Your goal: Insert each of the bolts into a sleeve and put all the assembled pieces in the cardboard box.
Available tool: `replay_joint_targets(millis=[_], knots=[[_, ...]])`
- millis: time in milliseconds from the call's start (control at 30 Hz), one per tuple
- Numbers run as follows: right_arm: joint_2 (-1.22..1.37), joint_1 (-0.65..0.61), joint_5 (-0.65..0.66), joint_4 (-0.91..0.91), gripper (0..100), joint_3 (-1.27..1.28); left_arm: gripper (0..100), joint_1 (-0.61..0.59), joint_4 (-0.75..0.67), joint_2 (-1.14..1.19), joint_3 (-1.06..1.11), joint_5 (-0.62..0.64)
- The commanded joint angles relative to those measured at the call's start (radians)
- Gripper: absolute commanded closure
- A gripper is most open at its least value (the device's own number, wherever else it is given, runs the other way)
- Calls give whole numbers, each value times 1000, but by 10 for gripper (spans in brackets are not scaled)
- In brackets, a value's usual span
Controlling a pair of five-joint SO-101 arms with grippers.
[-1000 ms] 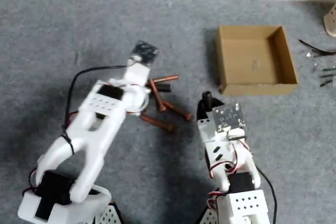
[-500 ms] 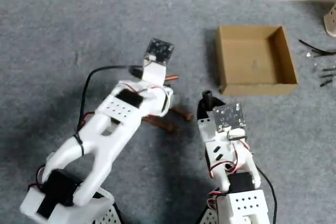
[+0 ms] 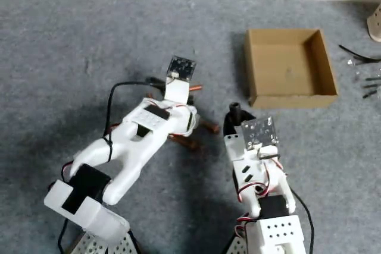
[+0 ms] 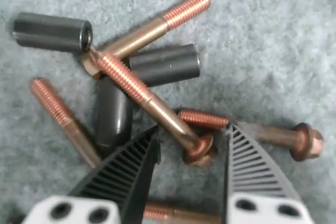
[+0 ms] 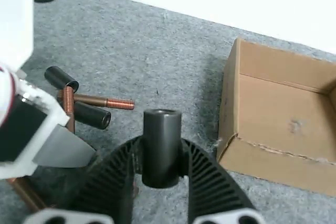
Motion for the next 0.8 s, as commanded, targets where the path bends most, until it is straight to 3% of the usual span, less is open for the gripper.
replay_joint_targets(millis=[0, 233, 433, 767], knots=[[-22, 10, -9, -36, 995, 81, 808, -21, -28, -2, -39, 31], [-22, 8, -9, -36, 995, 82, 808, -39, -29, 2, -39, 35], [-22, 8, -8, -36, 995, 82, 808, -74, -31, 5, -42, 149], [-22, 8, -8, -36, 995, 84, 808, -68, -29, 7, -54, 150]])
